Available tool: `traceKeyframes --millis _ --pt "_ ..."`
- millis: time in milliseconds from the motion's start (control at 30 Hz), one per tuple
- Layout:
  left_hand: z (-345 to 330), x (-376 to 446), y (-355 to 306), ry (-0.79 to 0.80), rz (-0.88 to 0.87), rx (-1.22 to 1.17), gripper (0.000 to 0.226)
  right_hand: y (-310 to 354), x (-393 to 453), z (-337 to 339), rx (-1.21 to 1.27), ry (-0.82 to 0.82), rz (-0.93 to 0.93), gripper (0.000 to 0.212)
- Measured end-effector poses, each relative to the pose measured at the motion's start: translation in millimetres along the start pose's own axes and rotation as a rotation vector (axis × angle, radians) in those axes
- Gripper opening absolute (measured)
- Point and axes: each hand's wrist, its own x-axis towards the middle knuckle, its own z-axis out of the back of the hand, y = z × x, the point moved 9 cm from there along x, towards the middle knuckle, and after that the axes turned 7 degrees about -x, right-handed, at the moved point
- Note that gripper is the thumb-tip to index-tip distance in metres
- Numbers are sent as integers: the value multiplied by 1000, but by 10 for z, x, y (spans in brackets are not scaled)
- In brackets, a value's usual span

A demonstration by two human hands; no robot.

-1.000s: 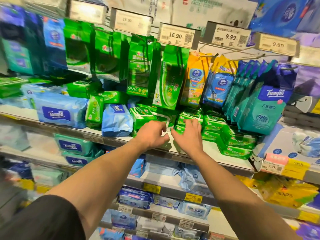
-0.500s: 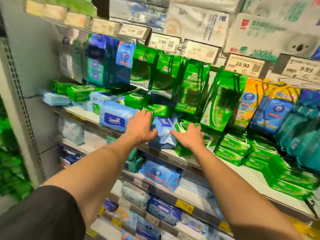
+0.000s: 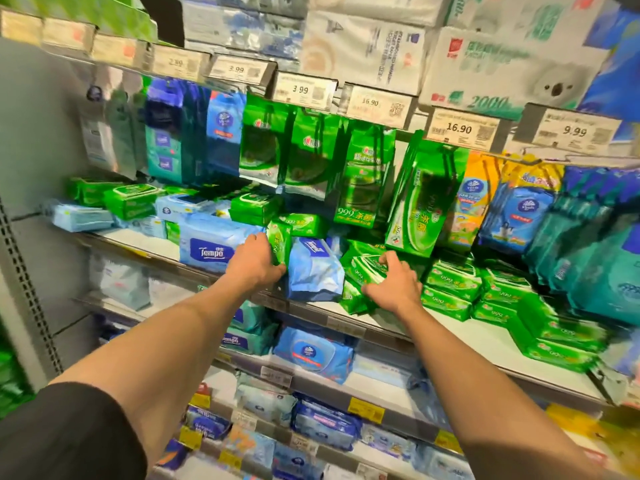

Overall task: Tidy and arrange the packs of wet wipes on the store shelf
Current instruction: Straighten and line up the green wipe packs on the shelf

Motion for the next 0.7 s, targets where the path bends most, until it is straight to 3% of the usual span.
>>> traceKeyframes --millis 167,400,467,700 --pt "50 111 -117 -61 16 9 57 -637 -102 258 119 37 -61 65" --pt "-3 187 -261 -131 80 93 59 -1612 -278 662 -121 -7 -144 64" --pt "6 204 -292 -159 99 102 62 -1791 -315 713 -214 5 -134 63" --pt "-1 346 -328 -195 188 71 69 -2051 -267 693 -179 55 -125 66"
